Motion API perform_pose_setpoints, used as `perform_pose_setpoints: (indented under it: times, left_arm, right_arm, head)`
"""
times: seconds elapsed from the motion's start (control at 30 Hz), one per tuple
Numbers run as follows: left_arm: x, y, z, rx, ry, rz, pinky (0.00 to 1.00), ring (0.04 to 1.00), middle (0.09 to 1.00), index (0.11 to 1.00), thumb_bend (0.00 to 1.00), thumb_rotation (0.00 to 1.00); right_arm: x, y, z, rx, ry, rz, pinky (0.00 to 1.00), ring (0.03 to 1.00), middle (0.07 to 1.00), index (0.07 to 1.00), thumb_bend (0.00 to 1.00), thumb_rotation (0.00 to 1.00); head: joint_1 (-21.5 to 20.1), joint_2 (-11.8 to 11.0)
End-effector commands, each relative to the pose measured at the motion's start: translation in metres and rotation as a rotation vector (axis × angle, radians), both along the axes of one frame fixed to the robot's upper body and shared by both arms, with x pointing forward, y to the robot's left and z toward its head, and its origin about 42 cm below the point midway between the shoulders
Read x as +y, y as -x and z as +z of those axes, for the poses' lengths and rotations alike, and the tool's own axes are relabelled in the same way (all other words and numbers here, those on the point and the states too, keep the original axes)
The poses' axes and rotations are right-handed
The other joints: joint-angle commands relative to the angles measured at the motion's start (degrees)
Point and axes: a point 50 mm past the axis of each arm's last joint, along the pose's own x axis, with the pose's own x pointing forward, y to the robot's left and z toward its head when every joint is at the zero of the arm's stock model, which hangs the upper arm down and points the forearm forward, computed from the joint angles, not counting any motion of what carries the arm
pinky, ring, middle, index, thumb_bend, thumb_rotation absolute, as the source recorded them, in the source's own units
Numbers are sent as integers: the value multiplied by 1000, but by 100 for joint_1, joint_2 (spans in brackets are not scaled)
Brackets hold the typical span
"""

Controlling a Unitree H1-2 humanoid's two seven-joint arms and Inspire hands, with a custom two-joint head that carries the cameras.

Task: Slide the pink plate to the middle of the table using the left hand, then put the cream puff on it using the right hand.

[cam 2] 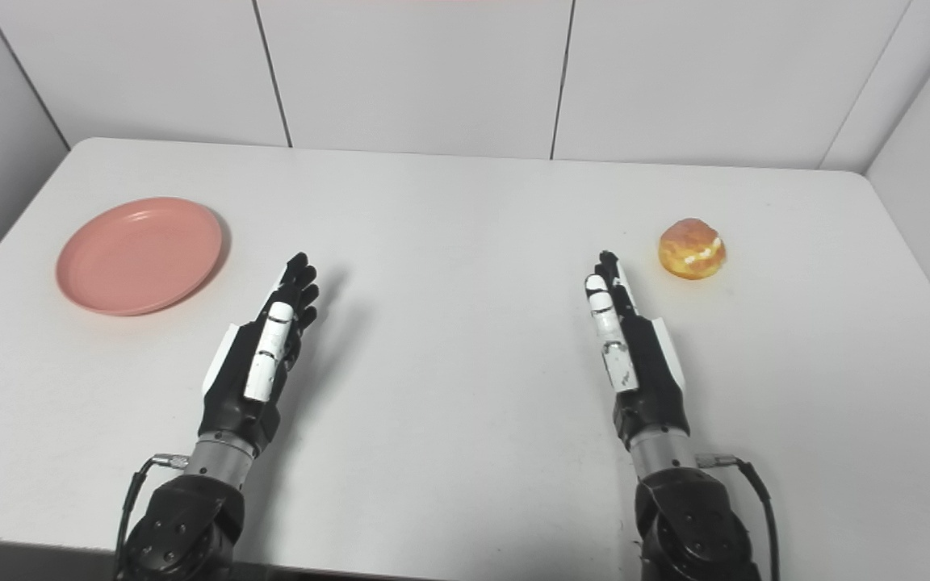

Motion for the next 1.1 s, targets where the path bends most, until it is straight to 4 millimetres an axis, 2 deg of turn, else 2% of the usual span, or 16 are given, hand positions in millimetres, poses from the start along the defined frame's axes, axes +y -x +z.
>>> perform_pose_setpoints:
  times: [0.0, 0.27, 0.5, 0.63, 0.8, 1.07]
  left_arm:
    - [1, 9, -2, -27, -13, -1, 1000, 989, 990, 967, 434, 1000]
    - [-13, 8, -7, -27, -14, -6, 1000, 1000, 992, 968, 440, 1000]
    - [-28, 8, -9, -6, 6, 8, 1000, 967, 963, 948, 444, 1000]
    - [-33, 9, -8, -4, 7, 5, 965, 955, 961, 955, 424, 1000]
    - [-36, 10, -9, 5, 17, 0, 964, 953, 961, 956, 416, 1000]
    - [-35, 10, -10, 8, 8, 2, 971, 953, 956, 951, 415, 1000]
  right_arm:
    - [-2, -3, 12, -99, -22, 10, 999, 1000, 1000, 1000, 220, 1000]
    - [-11, -5, 4, -114, -48, 6, 1000, 1000, 1000, 1000, 184, 1000]
    - [-20, -5, -1, -131, -61, 4, 1000, 995, 1000, 996, 210, 1000]
    - [-21, -4, -2, -134, -87, 14, 1000, 1000, 1000, 1000, 203, 1000]
    - [-22, -6, -5, -146, -84, 31, 1000, 1000, 1000, 1000, 203, 1000]
    - [-20, -6, -7, -159, -106, 42, 1000, 1000, 1000, 1000, 177, 1000]
  head:
    - [90, -57]
    - [611, -376]
    - [1015, -584]
    - [1069, -645]
    - [1139, -777]
    - [1127, -847]
